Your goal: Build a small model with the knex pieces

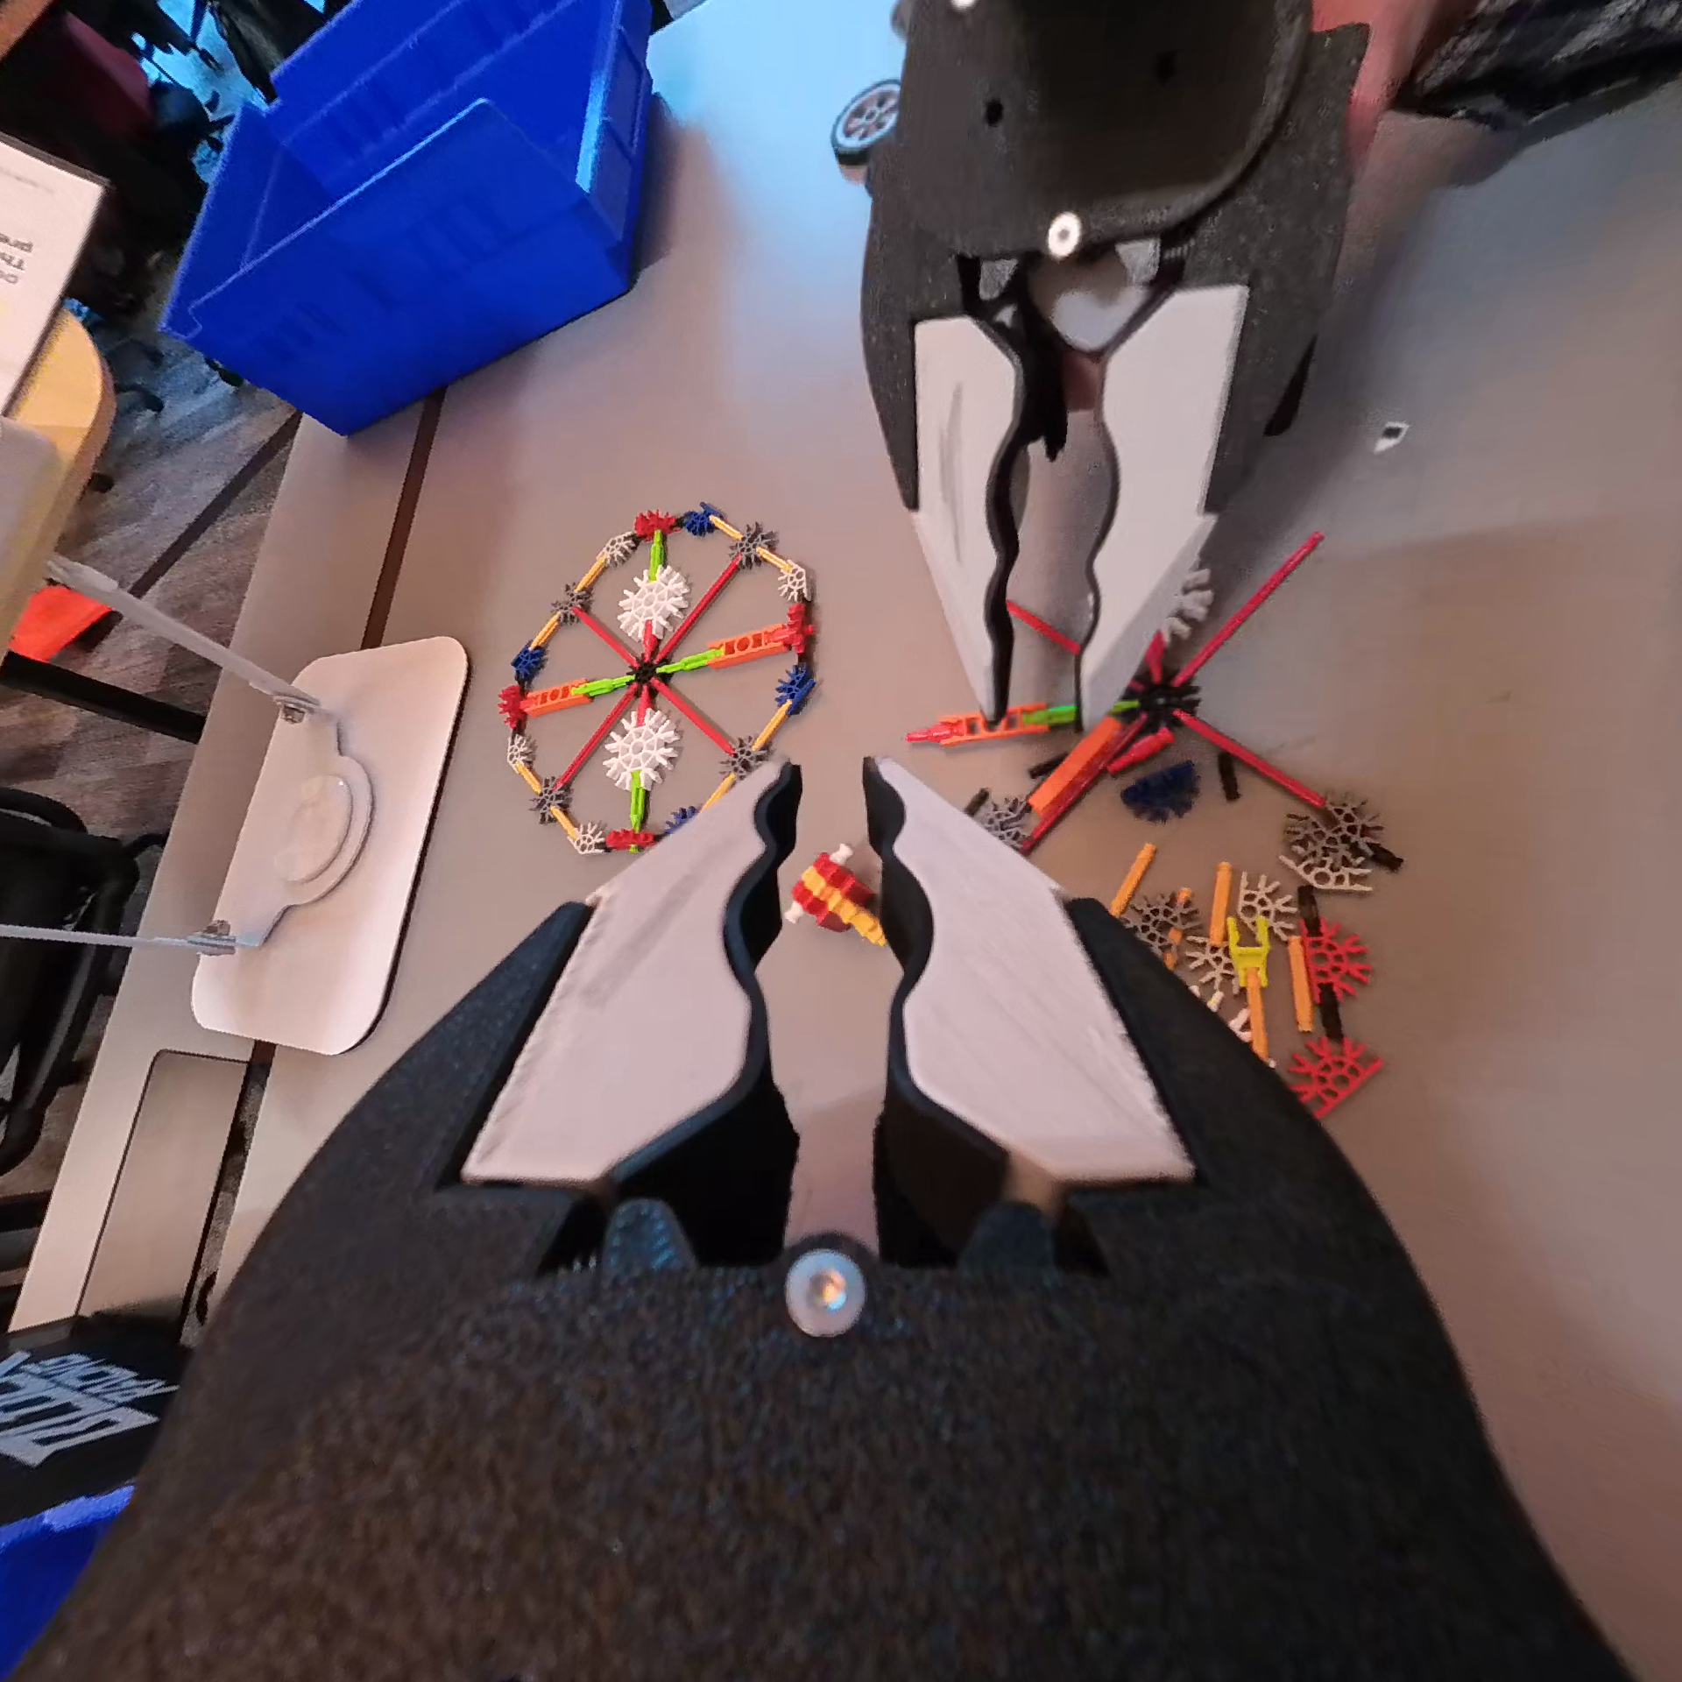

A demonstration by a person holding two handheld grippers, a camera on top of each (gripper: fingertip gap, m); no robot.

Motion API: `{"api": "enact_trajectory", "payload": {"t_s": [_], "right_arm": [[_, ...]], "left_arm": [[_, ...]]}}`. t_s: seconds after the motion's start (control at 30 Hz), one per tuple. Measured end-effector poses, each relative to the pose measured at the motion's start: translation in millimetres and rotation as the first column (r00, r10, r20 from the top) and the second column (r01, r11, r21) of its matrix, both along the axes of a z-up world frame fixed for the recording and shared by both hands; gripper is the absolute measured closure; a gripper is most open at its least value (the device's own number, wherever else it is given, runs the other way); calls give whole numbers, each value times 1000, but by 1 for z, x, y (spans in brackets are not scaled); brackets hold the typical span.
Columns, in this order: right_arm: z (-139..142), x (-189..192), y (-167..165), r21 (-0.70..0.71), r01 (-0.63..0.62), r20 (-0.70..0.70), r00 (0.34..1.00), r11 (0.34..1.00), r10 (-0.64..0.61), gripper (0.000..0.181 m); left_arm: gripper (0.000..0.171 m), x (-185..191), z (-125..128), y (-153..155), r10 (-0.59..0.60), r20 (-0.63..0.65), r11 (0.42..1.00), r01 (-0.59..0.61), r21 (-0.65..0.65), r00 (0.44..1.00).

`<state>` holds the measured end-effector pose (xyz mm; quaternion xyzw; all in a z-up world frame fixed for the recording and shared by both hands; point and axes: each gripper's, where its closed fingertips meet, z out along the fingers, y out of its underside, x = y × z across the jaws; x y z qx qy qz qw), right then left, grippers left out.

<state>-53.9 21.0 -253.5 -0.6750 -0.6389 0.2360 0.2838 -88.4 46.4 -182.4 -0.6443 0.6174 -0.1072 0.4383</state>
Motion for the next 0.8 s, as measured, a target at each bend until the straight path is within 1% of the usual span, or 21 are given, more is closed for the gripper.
{"api": "enact_trajectory", "payload": {"t_s": [0.07, 0.17, 0.23, 0.43, 0.53, 0.73, 0.77, 0.8], "right_arm": [[6, -1, 0, -10, -11, -14, 1000, 1000, 10, 161], [6, -10, -9, -28, -52, -4, 999, 998, 51, 161], [3, -21, -15, -36, -70, 6, 998, 997, 70, 162], [-12, -45, -20, -67, -63, 38, 997, 996, 66, 162], [-14, -56, -24, -80, -71, 30, 997, 994, 73, 162], [-26, -72, -23, -65, -56, 82, 995, 996, 61, 162], [-30, -71, -20, -42, -51, 104, 993, 998, 55, 165], [-31, -72, -18, -21, -49, 106, 993, 999, 51, 173]], "left_arm": [[158, 0, 2, 2, 8, 6, 1000, -8, 5, 1000], [158, -1, 3, 3, 14, 10, 1000, -14, 9, 1000], [158, -1, 3, 3, 16, 10, 1000, -16, 10, 1000], [158, -1, 3, 3, 15, 11, 1000, -15, 12, 1000], [158, -2, 5, 3, 18, 13, 1000, -18, 16, 1000], [158, -3, 6, 5, 24, 13, 999, -25, 20, 1000], [158, -3, 6, 5, 25, 13, 999, -25, 21, 1000], [158, -3, 6, 5, 25, 13, 999, -26, 21, 1000]]}}
